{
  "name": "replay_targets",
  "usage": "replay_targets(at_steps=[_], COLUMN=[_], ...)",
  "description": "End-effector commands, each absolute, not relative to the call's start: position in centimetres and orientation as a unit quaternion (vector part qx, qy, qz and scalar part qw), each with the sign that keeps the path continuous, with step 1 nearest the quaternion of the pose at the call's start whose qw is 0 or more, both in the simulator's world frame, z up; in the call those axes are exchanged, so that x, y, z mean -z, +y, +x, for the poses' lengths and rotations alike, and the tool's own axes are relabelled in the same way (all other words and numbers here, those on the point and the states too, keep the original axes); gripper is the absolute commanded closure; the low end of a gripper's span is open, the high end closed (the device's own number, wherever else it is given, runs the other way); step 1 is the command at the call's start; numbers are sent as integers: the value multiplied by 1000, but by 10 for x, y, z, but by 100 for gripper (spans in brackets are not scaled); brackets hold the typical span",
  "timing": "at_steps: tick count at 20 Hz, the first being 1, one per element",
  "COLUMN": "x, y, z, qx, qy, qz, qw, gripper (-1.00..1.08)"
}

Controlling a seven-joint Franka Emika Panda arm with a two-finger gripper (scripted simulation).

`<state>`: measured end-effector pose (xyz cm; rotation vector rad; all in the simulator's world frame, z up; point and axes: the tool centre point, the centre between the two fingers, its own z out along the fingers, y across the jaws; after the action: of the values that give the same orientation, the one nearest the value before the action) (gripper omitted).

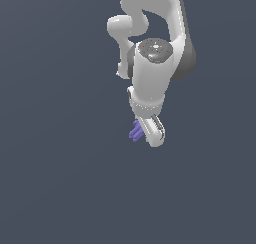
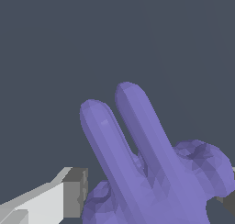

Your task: Pick up the object and move it to a goal position.

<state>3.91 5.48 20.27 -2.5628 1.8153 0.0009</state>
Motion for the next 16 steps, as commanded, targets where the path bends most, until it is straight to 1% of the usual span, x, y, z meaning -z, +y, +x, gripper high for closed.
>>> replay_targets(at_steps=[1, 16], x=[-231, -395], y=[67, 140], z=[34, 12], qx=[0, 1], qy=[578, 578], qz=[-816, -816], qw=[0, -1], gripper=[108, 108])
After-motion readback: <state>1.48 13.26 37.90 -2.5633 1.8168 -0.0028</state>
